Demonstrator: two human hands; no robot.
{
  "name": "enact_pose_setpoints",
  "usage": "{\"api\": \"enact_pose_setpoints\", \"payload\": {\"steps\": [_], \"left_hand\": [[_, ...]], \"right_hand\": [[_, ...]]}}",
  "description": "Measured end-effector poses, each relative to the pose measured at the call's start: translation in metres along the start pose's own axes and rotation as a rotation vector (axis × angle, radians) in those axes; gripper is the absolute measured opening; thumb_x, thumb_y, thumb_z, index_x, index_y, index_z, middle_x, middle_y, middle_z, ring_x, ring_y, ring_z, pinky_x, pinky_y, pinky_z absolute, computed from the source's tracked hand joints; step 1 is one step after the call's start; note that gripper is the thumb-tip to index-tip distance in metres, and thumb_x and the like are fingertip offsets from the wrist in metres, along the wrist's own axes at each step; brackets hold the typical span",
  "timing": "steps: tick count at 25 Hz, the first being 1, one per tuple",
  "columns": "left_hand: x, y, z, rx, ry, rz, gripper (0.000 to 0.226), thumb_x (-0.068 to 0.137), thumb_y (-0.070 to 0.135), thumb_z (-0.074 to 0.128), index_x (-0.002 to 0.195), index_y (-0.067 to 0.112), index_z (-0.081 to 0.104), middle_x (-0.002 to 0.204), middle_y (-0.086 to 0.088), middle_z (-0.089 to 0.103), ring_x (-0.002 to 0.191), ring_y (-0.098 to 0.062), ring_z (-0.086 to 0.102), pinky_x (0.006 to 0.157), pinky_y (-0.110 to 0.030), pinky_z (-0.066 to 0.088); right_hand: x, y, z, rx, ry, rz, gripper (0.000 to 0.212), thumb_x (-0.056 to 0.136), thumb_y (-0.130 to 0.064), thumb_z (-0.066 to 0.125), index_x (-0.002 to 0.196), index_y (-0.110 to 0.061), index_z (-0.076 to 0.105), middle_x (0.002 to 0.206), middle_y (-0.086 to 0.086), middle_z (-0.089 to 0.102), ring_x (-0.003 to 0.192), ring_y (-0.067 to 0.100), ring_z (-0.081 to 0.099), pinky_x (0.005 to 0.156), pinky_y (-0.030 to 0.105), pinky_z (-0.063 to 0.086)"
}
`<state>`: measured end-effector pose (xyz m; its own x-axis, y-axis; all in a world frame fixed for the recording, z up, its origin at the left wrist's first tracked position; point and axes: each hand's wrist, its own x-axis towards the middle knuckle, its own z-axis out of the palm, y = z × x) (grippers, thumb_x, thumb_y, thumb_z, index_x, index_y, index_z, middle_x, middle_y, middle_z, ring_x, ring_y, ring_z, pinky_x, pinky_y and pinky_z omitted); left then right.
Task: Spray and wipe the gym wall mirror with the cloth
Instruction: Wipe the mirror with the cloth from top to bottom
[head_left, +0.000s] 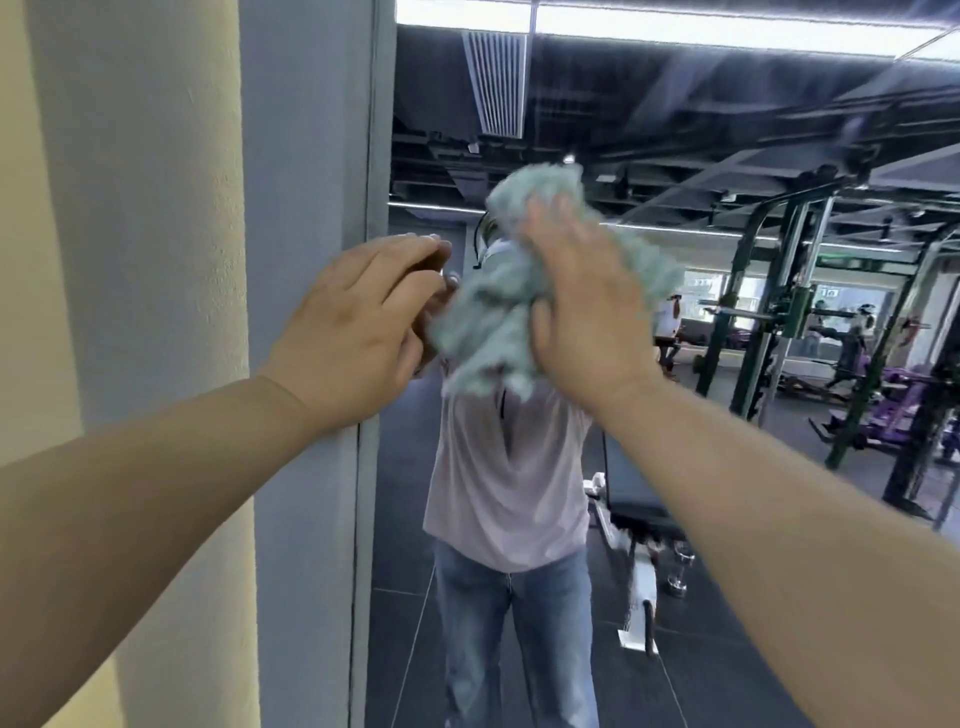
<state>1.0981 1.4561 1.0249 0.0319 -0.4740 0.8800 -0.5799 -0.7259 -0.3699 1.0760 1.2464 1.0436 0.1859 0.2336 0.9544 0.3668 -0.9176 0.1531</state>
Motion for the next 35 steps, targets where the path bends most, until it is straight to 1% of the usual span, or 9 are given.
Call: {"api": "enact_pose_setpoints", "payload": {"steps": [3, 6, 9, 14, 19, 23, 27, 31, 35], "left_hand": [[-0.005, 0.008, 0.001, 0.010, -0.006, 0.046, 0.038, 0.074, 0.006, 0.044, 0.107, 0.001, 0.063, 0.125, -0.016, 0.060, 0.110, -0.037, 0.056, 0.095, -0.047, 0.044], [-0.014, 0.019, -0.001, -0.033, -0.043, 0.083, 0.025, 0.078, 0.013, 0.045, 0.094, 0.004, 0.063, 0.100, -0.012, 0.064, 0.084, -0.033, 0.058, 0.069, -0.043, 0.050], [-0.017, 0.034, -0.002, -0.100, -0.166, -0.069, 0.031, 0.081, 0.039, 0.049, 0.093, 0.012, 0.059, 0.087, -0.002, 0.059, 0.072, -0.025, 0.056, 0.053, -0.032, 0.044], [-0.015, 0.044, 0.000, -0.101, -0.361, -0.206, 0.032, 0.085, 0.055, 0.054, 0.087, 0.024, 0.064, 0.084, 0.014, 0.053, 0.085, -0.016, 0.057, 0.059, -0.029, 0.046], [-0.017, 0.075, 0.000, -0.114, -0.566, -0.315, 0.054, 0.075, 0.079, 0.044, 0.082, 0.028, 0.062, 0.078, 0.013, 0.061, 0.075, -0.011, 0.058, 0.060, -0.027, 0.048], [0.006, 0.080, -0.005, 0.001, -0.479, -0.331, 0.017, 0.093, 0.037, 0.049, 0.088, 0.022, 0.056, 0.085, 0.007, 0.053, 0.081, -0.020, 0.057, 0.060, -0.031, 0.045], [0.032, 0.048, -0.011, 0.075, -0.269, -0.426, 0.014, 0.094, 0.023, 0.047, 0.088, 0.025, 0.034, 0.072, 0.004, 0.047, 0.066, -0.027, 0.048, 0.054, -0.029, 0.029], [0.015, 0.068, 0.010, -0.156, -0.186, -0.407, 0.025, 0.089, 0.029, 0.055, 0.073, 0.025, 0.037, 0.074, 0.008, 0.045, 0.067, -0.021, 0.043, 0.055, -0.030, 0.032], [-0.029, 0.077, 0.049, -0.138, -0.021, -0.287, 0.025, 0.084, 0.021, 0.056, 0.104, 0.008, 0.061, 0.109, -0.012, 0.056, 0.091, -0.030, 0.052, 0.074, -0.042, 0.052]], "right_hand": [[-0.069, -0.020, 0.025, 0.007, -0.255, -0.182, 0.065, 0.071, -0.001, 0.063, 0.135, -0.008, 0.053, 0.143, 0.014, 0.049, 0.134, 0.024, 0.037, 0.114, 0.034, 0.018], [-0.078, -0.012, 0.012, -0.011, -0.289, -0.246, 0.045, 0.079, -0.017, 0.059, 0.124, -0.015, 0.064, 0.138, 0.002, 0.056, 0.131, 0.021, 0.044, 0.106, 0.042, 0.038], [-0.060, -0.004, -0.015, -0.141, -0.258, -0.092, 0.068, 0.070, -0.038, 0.079, 0.132, -0.020, 0.058, 0.145, -0.002, 0.050, 0.129, 0.022, 0.042, 0.101, 0.046, 0.040], [-0.054, -0.004, -0.041, -0.316, -0.471, -0.003, 0.091, 0.077, -0.073, 0.050, 0.152, -0.025, 0.028, 0.162, -0.006, 0.014, 0.137, 0.017, 0.020, 0.108, 0.038, 0.021], [-0.060, 0.006, -0.044, -0.402, -0.299, 0.005, 0.060, 0.089, -0.043, 0.037, 0.140, -0.015, 0.050, 0.151, 0.005, 0.042, 0.122, 0.025, 0.040, 0.094, 0.039, 0.025], [-0.048, 0.017, -0.045, -0.477, -0.091, -0.181, 0.036, 0.075, -0.011, 0.069, 0.111, -0.008, 0.067, 0.110, 0.007, 0.063, 0.091, 0.026, 0.048, 0.076, 0.036, 0.031], [-0.036, 0.011, -0.042, -0.198, -0.119, -0.044, 0.044, 0.063, 0.015, 0.066, 0.088, -0.013, 0.044, 0.085, 0.013, 0.049, 0.058, 0.022, 0.035, 0.042, 0.034, 0.043], [-0.057, 0.011, -0.035, -0.165, -0.140, -0.041, 0.020, 0.069, -0.002, 0.070, 0.082, -0.006, 0.056, 0.090, 0.014, 0.054, 0.069, 0.028, 0.049, 0.050, 0.037, 0.047], [-0.088, 0.017, -0.028, -0.156, -0.105, 0.038, 0.037, 0.075, -0.010, 0.063, 0.112, -0.002, 0.063, 0.111, 0.016, 0.059, 0.089, 0.033, 0.059, 0.070, 0.047, 0.055]]}}
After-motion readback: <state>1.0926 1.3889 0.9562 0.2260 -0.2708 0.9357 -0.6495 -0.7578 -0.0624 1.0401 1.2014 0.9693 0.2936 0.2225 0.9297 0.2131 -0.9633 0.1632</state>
